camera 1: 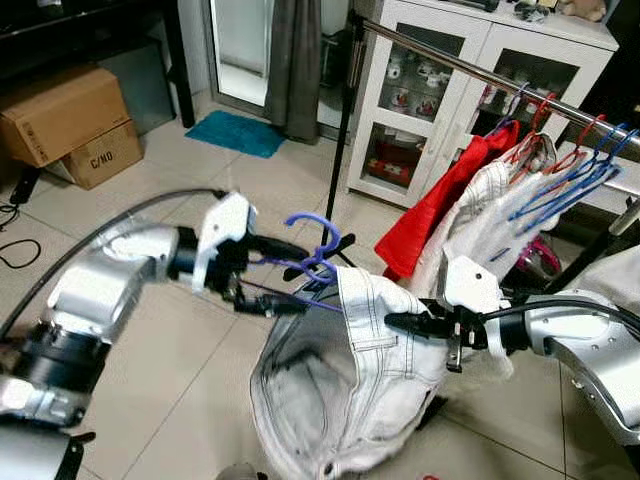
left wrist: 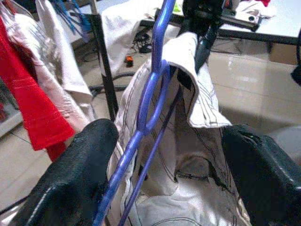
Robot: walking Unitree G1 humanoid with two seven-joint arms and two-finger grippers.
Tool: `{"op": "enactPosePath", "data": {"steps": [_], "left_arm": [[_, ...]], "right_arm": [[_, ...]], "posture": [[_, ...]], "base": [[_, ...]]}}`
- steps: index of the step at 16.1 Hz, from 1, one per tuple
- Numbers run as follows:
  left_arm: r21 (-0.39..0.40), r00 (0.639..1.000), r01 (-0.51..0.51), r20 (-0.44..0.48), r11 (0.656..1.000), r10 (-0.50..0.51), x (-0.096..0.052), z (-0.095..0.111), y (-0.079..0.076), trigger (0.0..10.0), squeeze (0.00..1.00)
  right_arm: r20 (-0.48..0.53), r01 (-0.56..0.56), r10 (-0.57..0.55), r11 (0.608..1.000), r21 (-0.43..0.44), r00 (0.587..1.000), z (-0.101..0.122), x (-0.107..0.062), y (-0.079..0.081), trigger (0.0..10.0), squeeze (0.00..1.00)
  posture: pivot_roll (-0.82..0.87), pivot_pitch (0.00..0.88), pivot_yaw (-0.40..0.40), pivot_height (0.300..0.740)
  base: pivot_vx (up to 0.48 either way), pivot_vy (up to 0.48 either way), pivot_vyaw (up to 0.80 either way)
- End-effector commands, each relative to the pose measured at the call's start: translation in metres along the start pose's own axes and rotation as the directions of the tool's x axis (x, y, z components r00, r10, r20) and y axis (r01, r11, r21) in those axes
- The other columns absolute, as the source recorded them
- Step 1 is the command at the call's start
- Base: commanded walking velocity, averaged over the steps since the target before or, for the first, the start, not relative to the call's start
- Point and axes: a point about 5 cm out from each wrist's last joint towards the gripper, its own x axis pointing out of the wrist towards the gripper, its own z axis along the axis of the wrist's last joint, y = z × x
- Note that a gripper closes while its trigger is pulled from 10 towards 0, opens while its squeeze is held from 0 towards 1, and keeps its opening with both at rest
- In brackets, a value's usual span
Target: Hang hanger
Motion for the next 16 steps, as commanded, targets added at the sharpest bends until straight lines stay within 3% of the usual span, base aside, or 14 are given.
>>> {"op": "enactPosePath", "data": {"steps": [1, 3, 8, 16], "left_arm": [[0.037, 1.000, -0.005, 0.020, 0.999, 0.004, 0.002, 0.008, 0.000, 0.0, 0.00], [0.031, 0.998, -0.037, 0.044, 0.999, 0.036, -0.001, 0.009, 0.003, 0.0, 0.00], [-0.014, 1.000, 0.017, 0.021, 1.000, -0.017, -0.007, 0.002, -0.002, 0.0, 0.00], [-0.028, 0.999, 0.038, 0.019, 0.999, -0.038, 0.000, -0.005, -0.006, 0.0, 0.00]], "right_arm": [[0.023, 0.017, -0.015, 0.998, -0.060, 1.000, 0.012, -0.002, -0.004, 10.0, 0.00], [0.022, 0.005, -0.004, 0.998, -0.066, 1.000, 0.012, -0.002, -0.003, 10.0, 0.00], [-0.030, -0.048, 0.045, 0.992, -0.117, 0.999, 0.010, -0.003, 0.001, 10.0, 0.00], [-0.026, -0.062, 0.059, 0.990, -0.128, 0.998, 0.011, -0.003, 0.002, 10.0, 0.00]], "posture": [[0.05, 0.000, -0.073, 0.740], [0.05, 0.000, -0.074, 0.740], [0.05, 0.000, -0.072, 0.740], [0.04, 0.000, -0.062, 0.740]], "base": [[0.000, 0.000, 0.00], [0.000, 0.000, 0.00], [0.000, 0.000, 0.00], [0.000, 0.000, 0.00]]}}
